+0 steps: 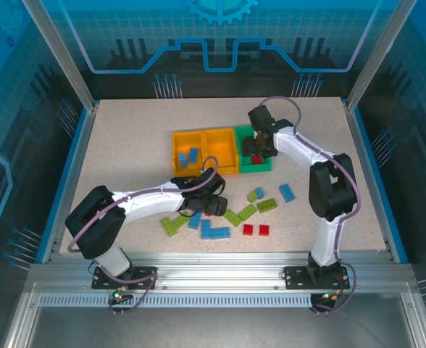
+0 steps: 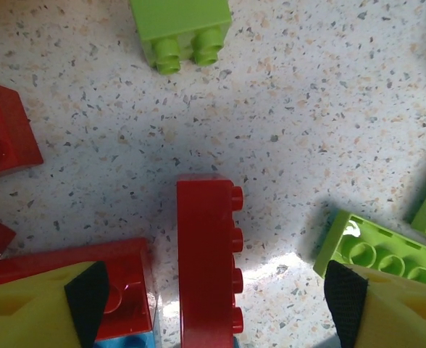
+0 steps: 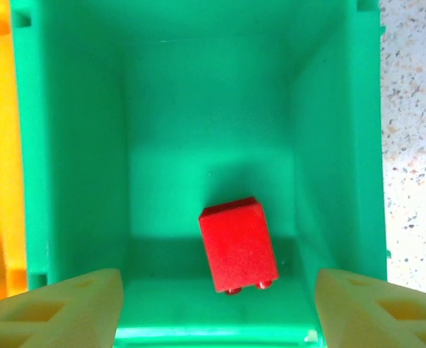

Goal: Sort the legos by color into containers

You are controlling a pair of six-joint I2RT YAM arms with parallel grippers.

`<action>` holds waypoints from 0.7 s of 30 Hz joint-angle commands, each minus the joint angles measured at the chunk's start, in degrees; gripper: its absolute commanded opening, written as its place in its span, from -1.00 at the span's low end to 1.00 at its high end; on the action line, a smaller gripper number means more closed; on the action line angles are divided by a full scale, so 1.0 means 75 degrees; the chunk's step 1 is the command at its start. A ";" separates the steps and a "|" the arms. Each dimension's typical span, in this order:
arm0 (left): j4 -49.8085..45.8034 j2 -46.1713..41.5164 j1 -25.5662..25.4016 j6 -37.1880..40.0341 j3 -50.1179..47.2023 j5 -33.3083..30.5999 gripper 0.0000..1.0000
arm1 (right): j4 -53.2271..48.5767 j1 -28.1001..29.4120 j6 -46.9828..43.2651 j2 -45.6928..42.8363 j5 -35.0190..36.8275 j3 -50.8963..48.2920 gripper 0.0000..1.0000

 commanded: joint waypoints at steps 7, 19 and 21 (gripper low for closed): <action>-0.0494 0.0726 -0.0067 0.0410 0.0763 -0.0033 0.19 | 0.0439 -0.0547 0.0245 -0.2294 -0.0328 -0.1725 0.58; -0.0619 0.1348 -0.0055 0.0554 0.1212 -0.0128 -0.48 | 0.0209 -0.1568 0.0482 -0.3785 -0.1064 -0.4303 0.66; -0.0602 0.1358 -0.0059 0.0554 0.1253 -0.0120 -0.55 | 0.0148 -0.1701 0.0457 -0.3779 -0.1341 -0.4551 0.65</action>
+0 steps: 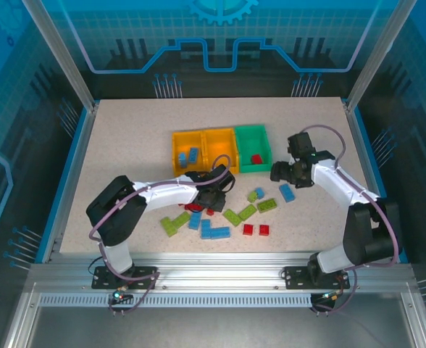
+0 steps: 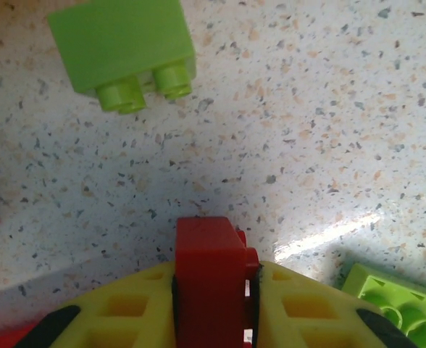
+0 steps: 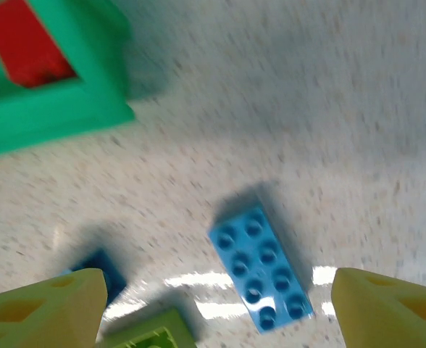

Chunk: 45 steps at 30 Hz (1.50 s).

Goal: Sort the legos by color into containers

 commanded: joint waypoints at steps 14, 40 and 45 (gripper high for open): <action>-0.0462 -0.0163 -0.0012 0.0396 0.1562 0.0087 -0.69 | 0.0127 -0.0196 0.0016 0.0852 -0.0818 -0.0545 0.62; -0.0407 0.3870 0.1504 -0.0292 0.7430 0.2570 -0.61 | 0.0502 -0.0163 0.0328 0.1290 -0.0005 -0.0735 0.23; -0.0327 0.4035 0.1541 -0.0574 0.7562 0.2677 -0.48 | 0.0585 -0.0149 0.0279 0.1425 0.0020 -0.0739 0.09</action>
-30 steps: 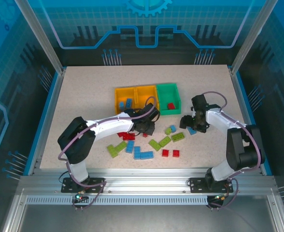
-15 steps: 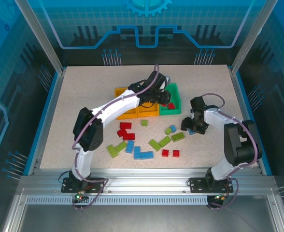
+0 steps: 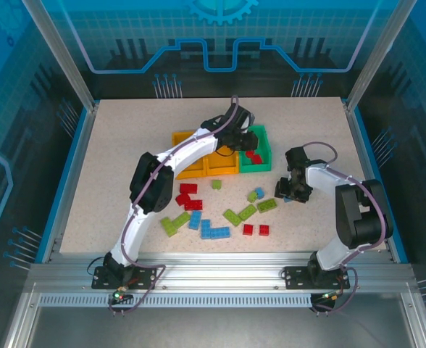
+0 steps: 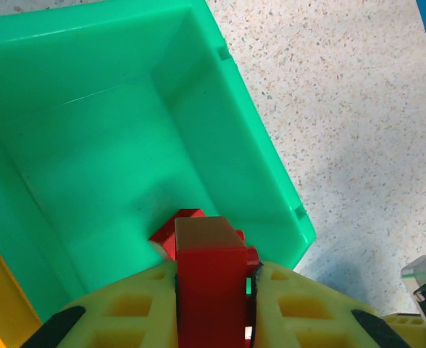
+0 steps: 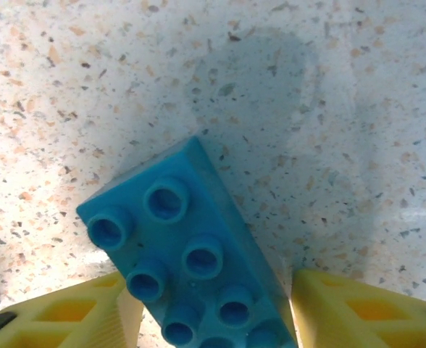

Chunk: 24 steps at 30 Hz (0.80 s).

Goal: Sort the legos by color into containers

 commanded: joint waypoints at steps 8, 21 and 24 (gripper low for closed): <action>0.0291 -0.0343 0.0074 -0.0734 -0.0208 0.0111 0.23 | 0.0189 0.0107 -0.0072 0.0131 0.0185 0.0031 -0.44; 0.1619 -0.3583 0.0090 -0.0863 -0.3873 -0.1128 0.98 | 0.0193 0.1651 -0.0253 -0.1137 -0.0622 0.1205 -0.57; 0.1787 -0.4741 0.0230 -0.1024 -0.5298 -0.1982 0.98 | 0.0498 0.2185 -0.0299 -0.0809 -0.1313 0.1863 -0.57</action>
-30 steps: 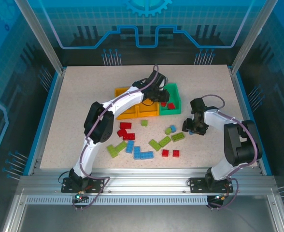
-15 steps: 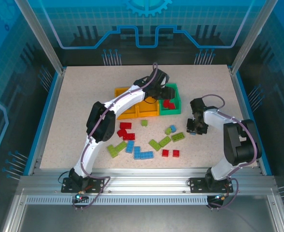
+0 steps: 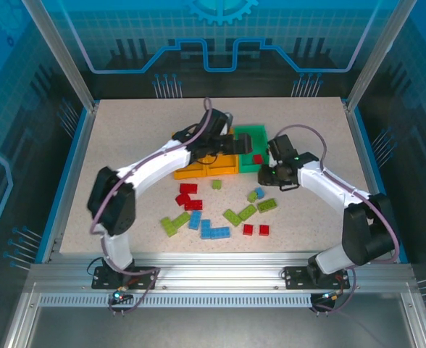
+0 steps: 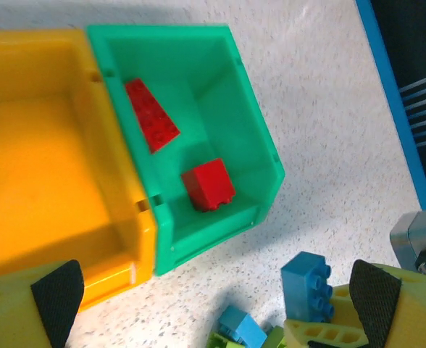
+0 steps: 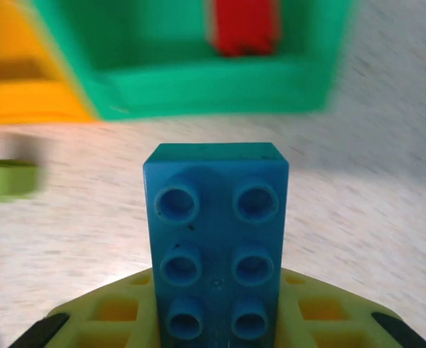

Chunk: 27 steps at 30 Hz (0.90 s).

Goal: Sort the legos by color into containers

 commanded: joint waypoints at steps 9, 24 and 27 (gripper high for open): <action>-0.0792 -0.3036 0.1861 -0.0602 -0.4092 -0.1394 0.97 | 0.0919 0.1472 0.0289 0.2537 -0.2654 0.3238 -0.56; -0.0939 -0.4182 0.2142 -0.0537 -0.5784 -0.1008 0.98 | -0.0310 0.1847 0.0773 0.5808 -0.2635 0.7069 -0.38; -0.0928 -0.4258 0.1976 -0.0580 -0.5943 -0.0795 0.97 | -0.0491 0.1860 0.0818 0.6145 -0.2556 0.7472 -0.14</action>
